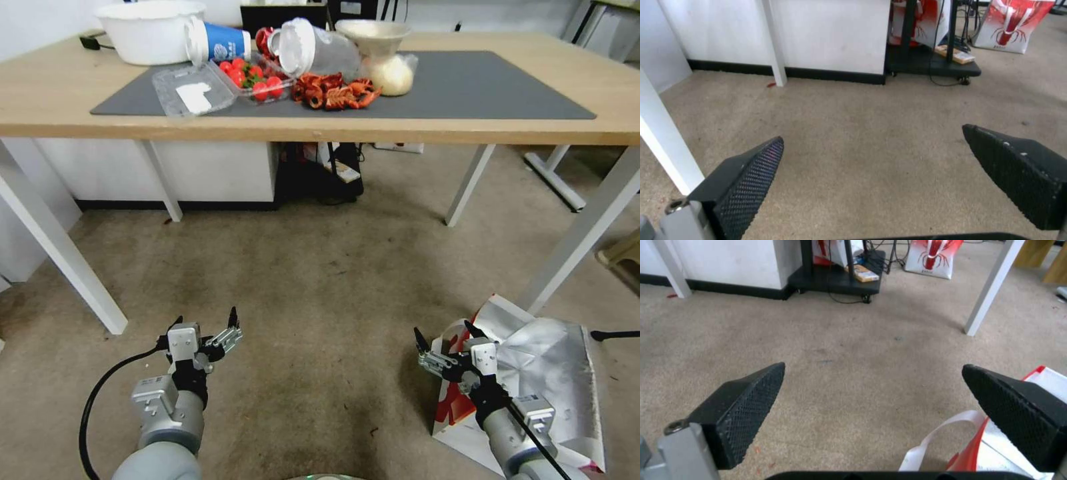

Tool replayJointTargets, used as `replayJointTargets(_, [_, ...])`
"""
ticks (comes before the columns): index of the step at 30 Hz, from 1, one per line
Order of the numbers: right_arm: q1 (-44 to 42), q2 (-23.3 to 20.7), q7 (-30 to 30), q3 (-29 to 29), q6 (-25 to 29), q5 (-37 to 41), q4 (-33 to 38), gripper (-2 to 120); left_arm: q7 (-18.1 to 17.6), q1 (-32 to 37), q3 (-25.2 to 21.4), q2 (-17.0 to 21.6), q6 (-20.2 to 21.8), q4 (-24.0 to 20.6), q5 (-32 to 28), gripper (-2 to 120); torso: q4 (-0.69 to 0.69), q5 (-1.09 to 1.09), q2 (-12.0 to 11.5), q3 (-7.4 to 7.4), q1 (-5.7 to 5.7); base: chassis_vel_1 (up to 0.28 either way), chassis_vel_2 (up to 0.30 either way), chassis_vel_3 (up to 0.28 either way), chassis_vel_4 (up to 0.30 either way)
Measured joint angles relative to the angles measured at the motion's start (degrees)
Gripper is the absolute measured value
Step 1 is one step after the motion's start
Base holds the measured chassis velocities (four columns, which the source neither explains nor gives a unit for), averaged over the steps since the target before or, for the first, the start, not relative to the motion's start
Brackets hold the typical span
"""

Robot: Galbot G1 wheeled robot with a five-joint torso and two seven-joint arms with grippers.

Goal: Pick up the food delivery bag from the floor and place it on the table.

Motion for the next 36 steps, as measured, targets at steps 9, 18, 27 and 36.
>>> replayJointTargets(9, [-0.20, 0.06, 0.00, -0.15, 0.03, -0.04, 0.02, 100, 0.12, 0.58, -0.07, -0.06, -0.30, -0.21, 0.44, 100, 0.00, 0.00, -1.58, -0.83, -0.13, 0.000, 0.000, 0.000, 0.000])
replayJointTargets(18, [-0.33, 0.11, -0.03, 0.03, 0.22, -0.05, -0.29, 100, 0.33, 0.68, -0.01, -0.16, -0.67, -0.12, 0.65, 100, 0.00, 0.00, -1.35, -0.83, -0.12, 0.000, 0.000, 0.000, 0.000])
replayJointTargets(27, [-0.16, -0.19, 0.04, 0.57, 0.26, 0.39, -0.28, 100, 1.67, 0.47, -0.15, 0.06, -3.70, 1.10, 0.91, 100, 0.00, -0.01, -1.14, -0.83, -0.08, 0.000, 0.000, 0.000, 0.000])
replayJointTargets(36, [0.70, -3.30, 0.31, 5.84, -0.02, 4.30, -1.49, 100, 1.93, 0.56, -0.22, 0.40, -3.82, 1.19, 0.89, 100, 0.00, 0.00, -1.05, -0.83, -0.06, 0.000, 0.000, 0.000, 0.000])
